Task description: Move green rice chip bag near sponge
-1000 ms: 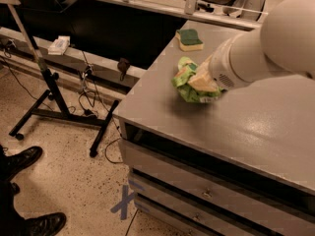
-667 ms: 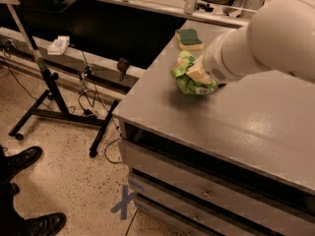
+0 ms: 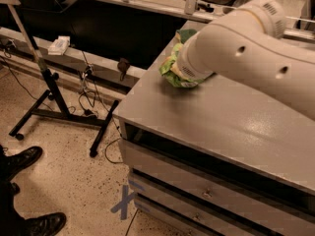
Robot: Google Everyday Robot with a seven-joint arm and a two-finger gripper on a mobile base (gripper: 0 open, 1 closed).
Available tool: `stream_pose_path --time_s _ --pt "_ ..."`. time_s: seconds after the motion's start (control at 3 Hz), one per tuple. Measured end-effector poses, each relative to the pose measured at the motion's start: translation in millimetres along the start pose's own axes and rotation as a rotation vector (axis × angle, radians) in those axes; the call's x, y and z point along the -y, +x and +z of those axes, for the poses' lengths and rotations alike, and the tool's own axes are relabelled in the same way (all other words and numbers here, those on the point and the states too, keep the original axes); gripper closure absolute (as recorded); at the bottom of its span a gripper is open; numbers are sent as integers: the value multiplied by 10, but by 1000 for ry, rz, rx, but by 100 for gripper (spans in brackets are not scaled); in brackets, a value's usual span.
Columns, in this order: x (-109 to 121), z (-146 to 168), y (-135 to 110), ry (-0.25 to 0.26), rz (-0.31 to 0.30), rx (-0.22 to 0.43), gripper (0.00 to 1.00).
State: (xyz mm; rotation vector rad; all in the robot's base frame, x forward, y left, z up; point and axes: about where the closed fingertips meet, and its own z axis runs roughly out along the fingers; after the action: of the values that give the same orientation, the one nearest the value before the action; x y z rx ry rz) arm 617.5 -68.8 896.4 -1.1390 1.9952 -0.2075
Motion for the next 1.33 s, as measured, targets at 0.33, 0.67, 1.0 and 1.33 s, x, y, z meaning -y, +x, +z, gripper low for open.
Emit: stream_pose_path --time_s 0.33,0.67,1.0,1.33 --pt "166 179 47 71 -17 -57 100" --pt "331 272 114 103 -38 -100 83" --pt "397 282 167 94 -60 -118 60" --pt "393 221 231 73 -90 -121 36"
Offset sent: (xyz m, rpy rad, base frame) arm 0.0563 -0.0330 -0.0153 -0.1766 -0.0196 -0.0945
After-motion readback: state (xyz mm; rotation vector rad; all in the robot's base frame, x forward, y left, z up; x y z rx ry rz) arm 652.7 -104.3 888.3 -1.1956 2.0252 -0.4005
